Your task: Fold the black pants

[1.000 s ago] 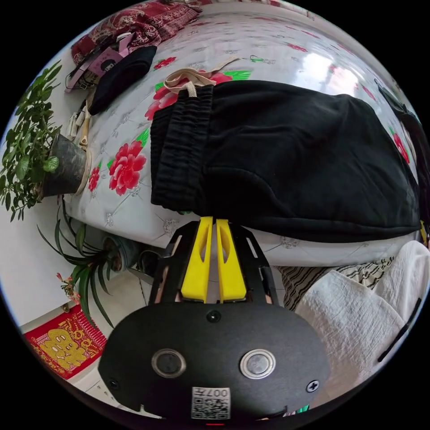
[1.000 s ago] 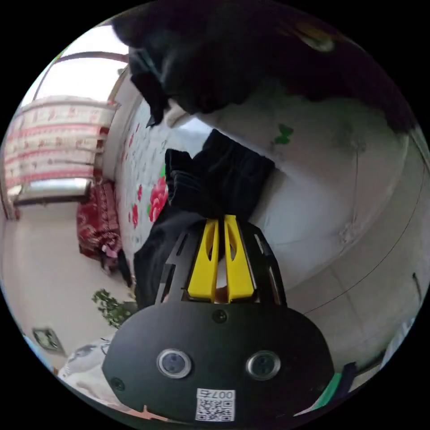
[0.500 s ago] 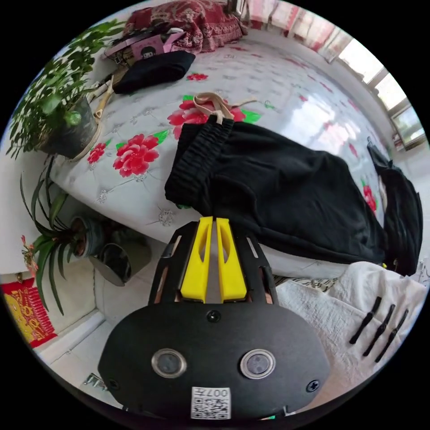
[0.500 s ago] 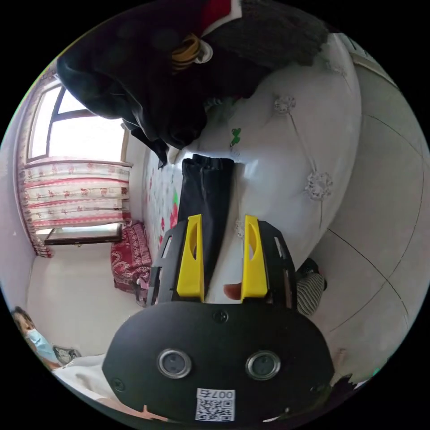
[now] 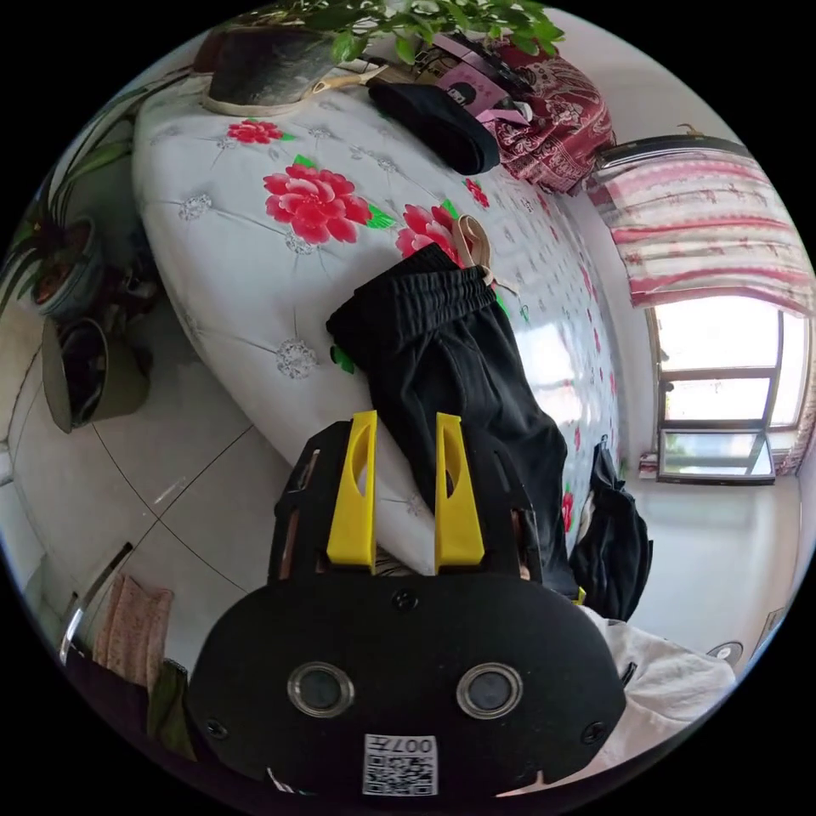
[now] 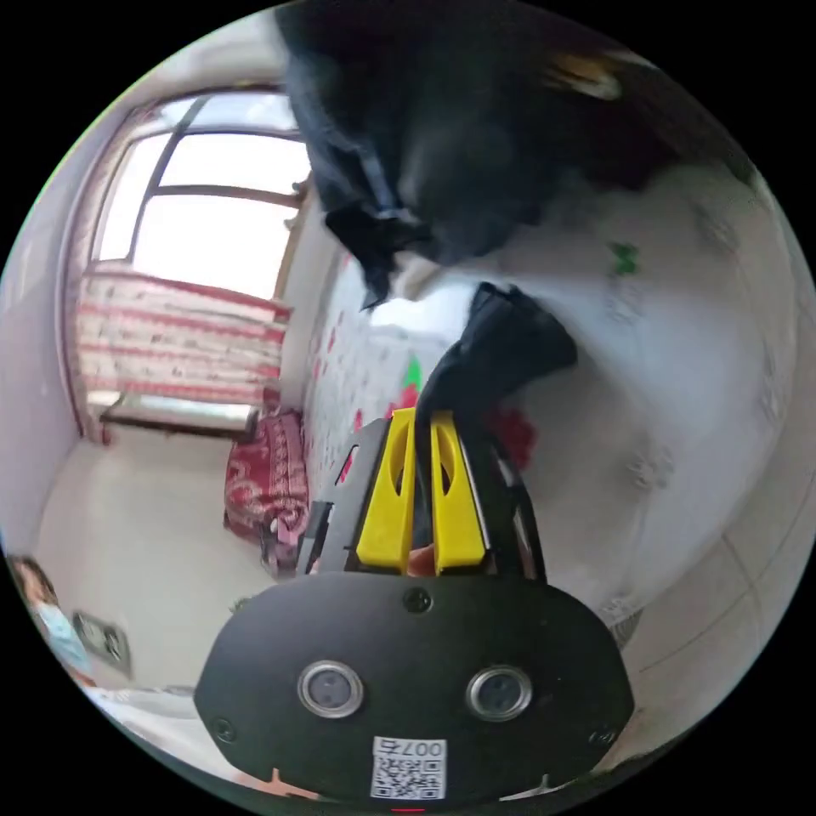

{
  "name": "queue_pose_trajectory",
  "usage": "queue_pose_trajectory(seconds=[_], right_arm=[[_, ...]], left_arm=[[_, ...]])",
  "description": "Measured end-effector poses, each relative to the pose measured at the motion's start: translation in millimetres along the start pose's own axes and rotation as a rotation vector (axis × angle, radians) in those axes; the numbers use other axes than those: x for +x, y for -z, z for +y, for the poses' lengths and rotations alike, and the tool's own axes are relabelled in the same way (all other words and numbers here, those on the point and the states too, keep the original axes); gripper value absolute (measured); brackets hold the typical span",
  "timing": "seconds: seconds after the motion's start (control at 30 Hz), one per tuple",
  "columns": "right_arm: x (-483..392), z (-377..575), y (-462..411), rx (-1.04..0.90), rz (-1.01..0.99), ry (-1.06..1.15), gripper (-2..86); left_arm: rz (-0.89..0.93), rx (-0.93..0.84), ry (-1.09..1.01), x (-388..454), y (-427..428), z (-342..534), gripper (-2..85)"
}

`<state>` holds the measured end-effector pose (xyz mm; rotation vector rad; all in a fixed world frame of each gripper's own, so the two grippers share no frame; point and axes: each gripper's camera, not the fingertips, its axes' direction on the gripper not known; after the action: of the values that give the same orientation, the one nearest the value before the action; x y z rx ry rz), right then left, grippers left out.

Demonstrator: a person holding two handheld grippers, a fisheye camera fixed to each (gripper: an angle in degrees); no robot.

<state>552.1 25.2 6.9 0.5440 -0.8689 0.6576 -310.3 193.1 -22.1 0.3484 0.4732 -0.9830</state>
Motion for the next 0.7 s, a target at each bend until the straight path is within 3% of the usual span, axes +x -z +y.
queue_pose_trajectory(seconds=[0.13, 0.2, 0.3, 0.43, 0.5, 0.7], right_arm=[[-142, 31, -46, -0.184, -0.014, 0.521, 0.7], [-215, 87, -89, -0.339, -0.025, 0.824, 0.7], [-259, 180, -158, -0.586, -0.034, 1.102, 1.2], [-242, 287, -256, -1.063, 0.052, 1.235, 2.8], [-220, 330, -296, -1.29, 0.222, 1.261, 4.0], [-247, 314, -288, -1.142, 0.179, 1.247, 4.5]], left_arm=[[0.022, 0.043, 0.027, -14, -4, -12, 11.7], [0.017, 0.035, 0.031, -19, -7, -18, 11.9], [0.005, 0.019, 0.035, -28, -13, -28, 12.2], [0.032, 0.011, 0.057, -42, -17, -40, 12.1], [0.039, 0.013, 0.07, -49, -17, -45, 11.6], [0.114, 0.039, 0.157, -78, -15, -52, 8.8]])
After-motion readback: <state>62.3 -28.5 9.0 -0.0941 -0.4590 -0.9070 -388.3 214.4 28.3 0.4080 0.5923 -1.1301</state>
